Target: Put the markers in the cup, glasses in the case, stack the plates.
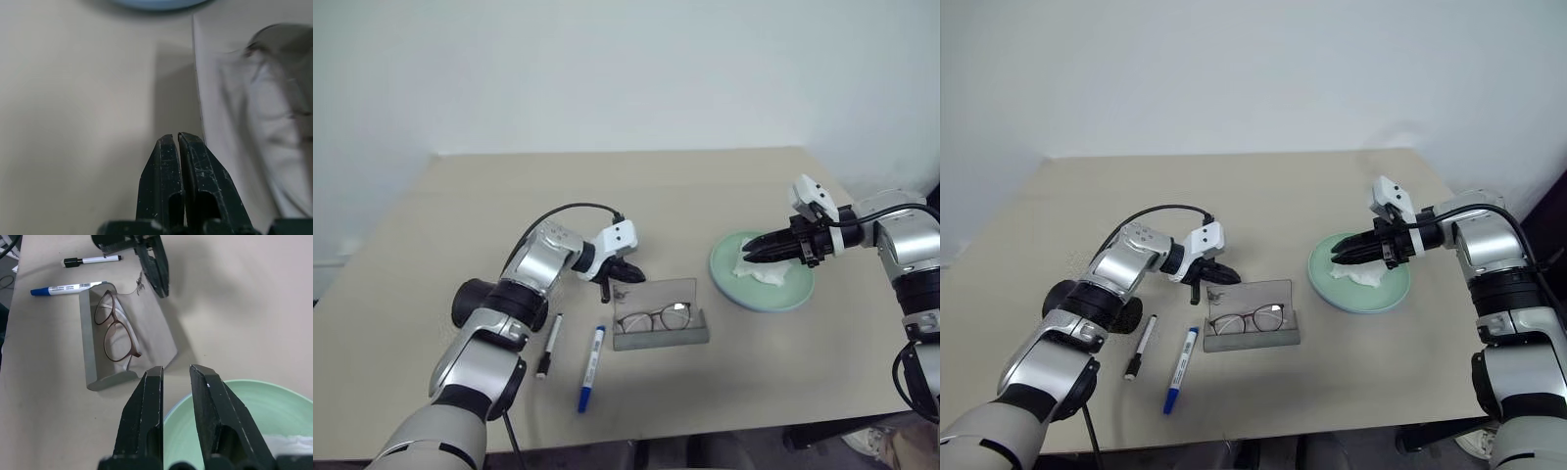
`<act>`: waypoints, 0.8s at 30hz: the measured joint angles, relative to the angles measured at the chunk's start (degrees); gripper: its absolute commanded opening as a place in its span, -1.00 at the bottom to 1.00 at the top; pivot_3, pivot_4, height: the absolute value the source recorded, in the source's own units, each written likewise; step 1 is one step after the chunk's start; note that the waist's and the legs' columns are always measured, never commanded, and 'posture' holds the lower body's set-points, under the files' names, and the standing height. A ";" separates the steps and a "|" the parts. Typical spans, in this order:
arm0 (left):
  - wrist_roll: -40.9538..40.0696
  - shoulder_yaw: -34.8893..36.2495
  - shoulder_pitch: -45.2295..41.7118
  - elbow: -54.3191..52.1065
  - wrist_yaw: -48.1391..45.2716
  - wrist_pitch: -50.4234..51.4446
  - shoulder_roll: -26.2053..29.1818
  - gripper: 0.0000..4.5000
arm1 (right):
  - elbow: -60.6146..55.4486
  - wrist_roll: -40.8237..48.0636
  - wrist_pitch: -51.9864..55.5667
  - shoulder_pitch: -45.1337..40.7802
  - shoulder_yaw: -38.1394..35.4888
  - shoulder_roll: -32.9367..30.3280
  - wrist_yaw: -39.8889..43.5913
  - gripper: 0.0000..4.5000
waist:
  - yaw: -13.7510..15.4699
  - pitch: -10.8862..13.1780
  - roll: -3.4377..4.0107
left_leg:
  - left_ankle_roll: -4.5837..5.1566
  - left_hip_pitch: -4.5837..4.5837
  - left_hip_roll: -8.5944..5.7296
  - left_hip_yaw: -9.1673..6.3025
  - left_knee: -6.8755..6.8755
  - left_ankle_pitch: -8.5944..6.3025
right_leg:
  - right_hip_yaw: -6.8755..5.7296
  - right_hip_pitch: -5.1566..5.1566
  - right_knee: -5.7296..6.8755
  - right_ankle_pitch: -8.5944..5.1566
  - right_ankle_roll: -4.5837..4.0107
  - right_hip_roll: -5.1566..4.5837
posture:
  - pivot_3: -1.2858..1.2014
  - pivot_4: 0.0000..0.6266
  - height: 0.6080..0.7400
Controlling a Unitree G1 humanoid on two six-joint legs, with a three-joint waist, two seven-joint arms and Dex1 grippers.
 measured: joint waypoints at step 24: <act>-2.54 -5.04 12.96 -32.04 -8.76 12.58 11.70 -0.98 | 0.58 -0.35 -0.80 -0.05 -0.03 0.73 -0.16 -0.58 | 0.02 -0.02 0.05 | -0.01 0.11 0.01 0.00 -0.02 0.00 | 0.03 0.06 0.01 -0.26 0.11 0.02 | 0.03 -1.00 0.93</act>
